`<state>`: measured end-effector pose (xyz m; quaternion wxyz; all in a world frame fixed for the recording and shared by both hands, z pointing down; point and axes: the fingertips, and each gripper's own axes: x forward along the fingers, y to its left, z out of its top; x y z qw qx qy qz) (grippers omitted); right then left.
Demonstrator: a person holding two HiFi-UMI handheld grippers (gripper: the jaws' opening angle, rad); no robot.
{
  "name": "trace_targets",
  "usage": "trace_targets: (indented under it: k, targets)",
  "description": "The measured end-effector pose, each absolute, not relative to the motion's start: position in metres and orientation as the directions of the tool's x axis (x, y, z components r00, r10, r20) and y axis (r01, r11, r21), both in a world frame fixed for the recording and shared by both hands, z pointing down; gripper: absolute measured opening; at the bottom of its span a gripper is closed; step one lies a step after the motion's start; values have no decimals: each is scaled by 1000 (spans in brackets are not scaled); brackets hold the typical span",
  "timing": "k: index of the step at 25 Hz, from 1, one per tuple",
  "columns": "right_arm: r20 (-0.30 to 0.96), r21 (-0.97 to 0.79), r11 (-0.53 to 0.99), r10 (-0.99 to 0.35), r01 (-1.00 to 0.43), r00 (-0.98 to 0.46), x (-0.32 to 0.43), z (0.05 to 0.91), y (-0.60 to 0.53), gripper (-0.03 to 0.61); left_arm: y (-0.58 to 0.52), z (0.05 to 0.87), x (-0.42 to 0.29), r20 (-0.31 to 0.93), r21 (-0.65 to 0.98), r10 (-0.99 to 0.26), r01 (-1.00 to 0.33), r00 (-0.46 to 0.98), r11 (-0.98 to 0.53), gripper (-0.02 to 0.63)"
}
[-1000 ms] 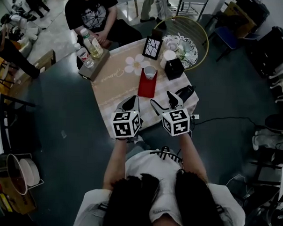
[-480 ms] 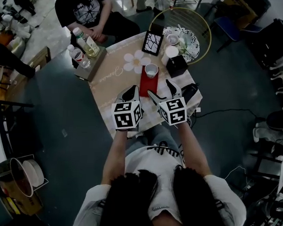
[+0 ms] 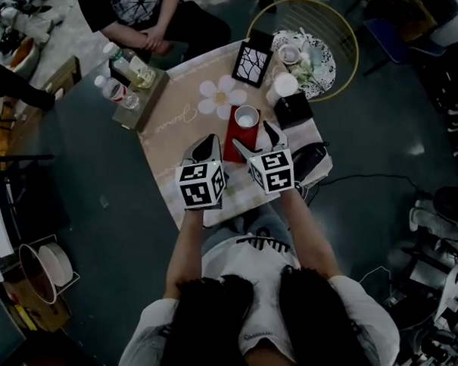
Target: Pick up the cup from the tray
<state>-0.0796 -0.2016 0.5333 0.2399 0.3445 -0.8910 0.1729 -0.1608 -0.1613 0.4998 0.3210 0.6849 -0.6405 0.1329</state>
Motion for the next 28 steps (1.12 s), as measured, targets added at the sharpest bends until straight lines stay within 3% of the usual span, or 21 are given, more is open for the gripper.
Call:
trace_targets:
  k: [28]
  targets:
    - [693,-120,694,-453,-710,-560,-105,641,-261,393,-216,575,-177,713,230,-688,-972,134,49,8]
